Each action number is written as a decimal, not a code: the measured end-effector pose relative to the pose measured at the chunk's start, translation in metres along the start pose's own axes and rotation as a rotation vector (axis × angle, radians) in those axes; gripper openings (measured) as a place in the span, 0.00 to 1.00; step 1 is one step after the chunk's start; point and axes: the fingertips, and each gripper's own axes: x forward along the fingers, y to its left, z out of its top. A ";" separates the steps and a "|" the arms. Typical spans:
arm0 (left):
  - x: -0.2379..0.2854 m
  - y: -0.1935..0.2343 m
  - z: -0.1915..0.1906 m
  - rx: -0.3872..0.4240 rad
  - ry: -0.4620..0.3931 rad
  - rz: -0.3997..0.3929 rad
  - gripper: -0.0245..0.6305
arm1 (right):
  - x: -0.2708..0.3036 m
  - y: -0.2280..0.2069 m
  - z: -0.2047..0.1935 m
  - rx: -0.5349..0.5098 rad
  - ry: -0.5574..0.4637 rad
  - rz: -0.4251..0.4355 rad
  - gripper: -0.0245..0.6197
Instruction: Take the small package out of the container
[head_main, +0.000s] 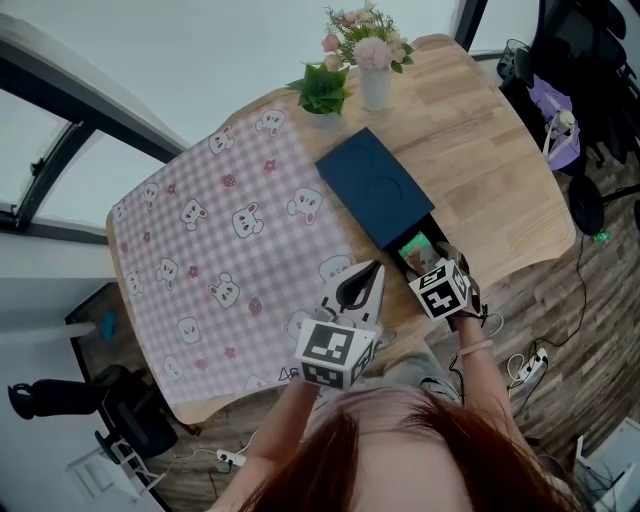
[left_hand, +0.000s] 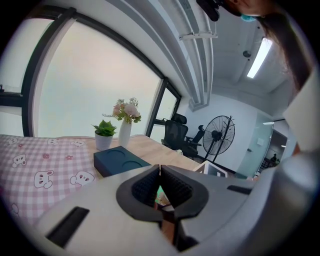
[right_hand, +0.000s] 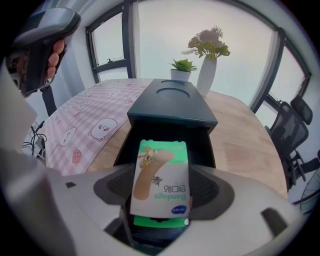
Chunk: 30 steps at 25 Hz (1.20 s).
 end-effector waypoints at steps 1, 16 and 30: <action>-0.001 -0.001 0.000 -0.003 0.001 0.005 0.06 | -0.002 0.000 0.000 0.000 -0.009 -0.002 0.56; -0.008 -0.016 0.004 -0.030 -0.063 0.106 0.06 | -0.047 -0.010 0.007 -0.035 -0.130 -0.001 0.55; -0.028 -0.048 0.013 0.017 -0.134 0.217 0.06 | -0.100 -0.015 0.012 -0.023 -0.313 0.036 0.54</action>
